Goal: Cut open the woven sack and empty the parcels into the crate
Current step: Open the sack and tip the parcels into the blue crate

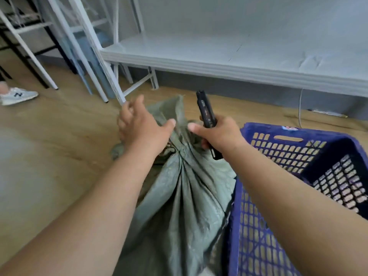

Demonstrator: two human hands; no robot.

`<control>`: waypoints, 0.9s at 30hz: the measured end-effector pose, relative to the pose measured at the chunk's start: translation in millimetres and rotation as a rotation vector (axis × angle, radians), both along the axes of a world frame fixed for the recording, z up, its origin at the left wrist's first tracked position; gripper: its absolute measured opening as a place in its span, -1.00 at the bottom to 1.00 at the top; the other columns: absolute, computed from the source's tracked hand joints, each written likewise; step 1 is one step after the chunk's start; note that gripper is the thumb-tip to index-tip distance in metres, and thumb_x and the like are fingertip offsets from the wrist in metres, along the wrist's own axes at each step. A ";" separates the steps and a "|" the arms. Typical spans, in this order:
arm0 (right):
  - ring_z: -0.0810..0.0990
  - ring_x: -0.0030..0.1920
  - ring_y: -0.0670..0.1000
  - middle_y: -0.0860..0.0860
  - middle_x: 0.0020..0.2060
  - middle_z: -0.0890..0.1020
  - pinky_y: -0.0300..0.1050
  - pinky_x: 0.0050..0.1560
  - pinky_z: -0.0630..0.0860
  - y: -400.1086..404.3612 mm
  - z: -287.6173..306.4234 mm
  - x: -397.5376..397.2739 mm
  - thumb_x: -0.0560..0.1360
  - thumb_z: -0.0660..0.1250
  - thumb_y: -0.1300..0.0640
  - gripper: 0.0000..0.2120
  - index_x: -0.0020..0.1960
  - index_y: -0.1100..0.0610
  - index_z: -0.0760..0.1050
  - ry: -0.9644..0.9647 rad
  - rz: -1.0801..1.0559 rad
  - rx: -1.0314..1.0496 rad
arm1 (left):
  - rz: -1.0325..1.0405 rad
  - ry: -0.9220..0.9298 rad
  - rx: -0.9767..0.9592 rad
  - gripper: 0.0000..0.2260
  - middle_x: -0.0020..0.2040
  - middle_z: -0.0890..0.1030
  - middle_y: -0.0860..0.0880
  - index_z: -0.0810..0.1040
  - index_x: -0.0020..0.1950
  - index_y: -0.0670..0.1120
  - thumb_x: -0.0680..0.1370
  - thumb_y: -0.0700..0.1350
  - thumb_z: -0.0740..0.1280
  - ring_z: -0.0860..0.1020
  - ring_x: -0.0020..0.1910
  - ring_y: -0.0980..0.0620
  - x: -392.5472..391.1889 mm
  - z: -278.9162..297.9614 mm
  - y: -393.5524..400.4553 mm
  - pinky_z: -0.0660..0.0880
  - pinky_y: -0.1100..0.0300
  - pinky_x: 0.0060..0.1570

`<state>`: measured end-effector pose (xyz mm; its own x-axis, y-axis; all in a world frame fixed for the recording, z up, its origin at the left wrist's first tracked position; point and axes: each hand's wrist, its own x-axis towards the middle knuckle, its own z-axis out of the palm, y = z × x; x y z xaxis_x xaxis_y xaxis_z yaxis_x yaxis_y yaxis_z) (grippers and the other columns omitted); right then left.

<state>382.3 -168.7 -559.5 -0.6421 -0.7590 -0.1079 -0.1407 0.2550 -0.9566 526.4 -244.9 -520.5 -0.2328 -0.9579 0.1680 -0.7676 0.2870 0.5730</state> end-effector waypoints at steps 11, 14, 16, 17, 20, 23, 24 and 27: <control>0.55 -0.13 -0.04 -0.06 -0.08 0.53 -0.12 -0.18 0.47 -42.2 11.1 66.4 0.11 0.61 -0.22 -0.15 0.24 0.12 0.37 0.409 -0.009 0.374 | -0.187 0.701 1.209 -0.53 0.12 0.63 -0.10 0.54 0.20 -0.05 0.52 0.28 0.24 0.60 0.07 -0.13 -2.4 -2.8 -58.7 0.48 -0.04 0.09; 0.56 -0.14 0.04 0.01 -0.12 0.57 -0.09 -0.17 0.49 -45.5 8.5 61.2 0.18 0.61 -0.08 -0.33 0.16 0.15 0.44 0.356 -0.272 0.387 | -0.544 0.664 1.117 -0.56 0.24 0.59 -0.01 0.48 0.30 0.04 0.55 0.27 0.21 0.56 0.18 -0.03 -14.1 6.9 -62.8 0.48 -0.01 0.15; 0.53 -0.45 0.03 0.07 -0.37 0.58 -0.12 -0.38 0.51 -37.1 17.8 47.2 0.22 0.59 0.04 -0.60 -0.07 0.18 0.52 0.026 -0.547 0.178 | -0.769 0.649 0.970 -0.56 0.36 0.49 0.05 0.37 0.43 0.06 0.59 0.20 0.19 0.49 0.28 0.05 -23.5 11.3 -63.6 0.34 0.04 0.32; 0.45 -0.57 0.02 0.08 -0.46 0.53 -0.16 -0.46 0.46 -30.4 22.0 39.8 0.24 0.58 0.11 -0.66 -0.12 0.20 0.51 -0.128 -0.674 0.045 | -0.829 0.647 0.879 -0.53 0.39 0.45 0.04 0.33 0.46 0.05 0.59 0.16 0.23 0.46 0.31 0.07 -27.8 12.5 -61.8 0.31 0.07 0.34; 0.42 -0.57 0.00 0.08 -0.44 0.52 -0.14 -0.42 0.50 -4.5 28.9 27.4 0.29 0.55 0.24 -0.70 -0.12 0.18 0.45 -0.349 -0.927 -0.227 | -0.900 0.418 0.656 -0.22 0.48 0.31 0.01 0.18 0.52 0.02 0.41 0.22 0.44 0.33 0.42 0.04 -35.4 5.8 -44.9 0.27 0.11 0.34; 0.48 -0.53 0.01 0.07 -0.40 0.53 0.01 -0.28 0.61 24.8 31.9 22.6 0.32 0.51 0.25 -0.71 -0.11 0.13 0.42 -0.382 -1.056 -0.283 | -1.039 -0.142 0.484 0.16 0.56 0.10 -0.05 -0.10 0.57 0.01 0.20 0.33 0.51 0.15 0.52 -0.05 -29.1 -16.6 -11.2 0.16 -0.05 0.46; 0.46 -0.57 -0.01 0.07 -0.42 0.51 -0.01 -0.30 0.60 37.0 31.2 19.9 0.31 0.51 0.25 -0.71 -0.11 0.12 0.42 -0.371 -1.109 -0.287 | -1.067 -0.303 0.400 0.23 0.58 0.04 -0.05 -0.18 0.57 0.01 0.17 0.35 0.52 0.09 0.54 -0.06 -24.9 -25.0 -0.7 0.08 -0.11 0.48; 0.43 -0.62 -0.01 0.08 -0.42 0.51 -0.08 -0.39 0.56 75.5 23.5 7.1 0.26 0.50 0.23 -0.64 -0.01 0.13 0.44 -0.333 -1.299 -0.292 | -1.062 -0.464 0.159 0.26 0.58 -0.07 -0.04 -0.33 0.53 0.06 0.17 0.33 0.51 -0.08 0.55 -0.11 -20.6 -45.7 23.3 -0.10 -0.26 0.43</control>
<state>389.4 -93.2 -536.0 -0.8774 0.3411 -0.3373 0.2874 -0.1892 -0.9389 505.8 -221.6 -566.2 -0.9366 -0.2479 -0.2475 -0.3303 0.8605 0.3880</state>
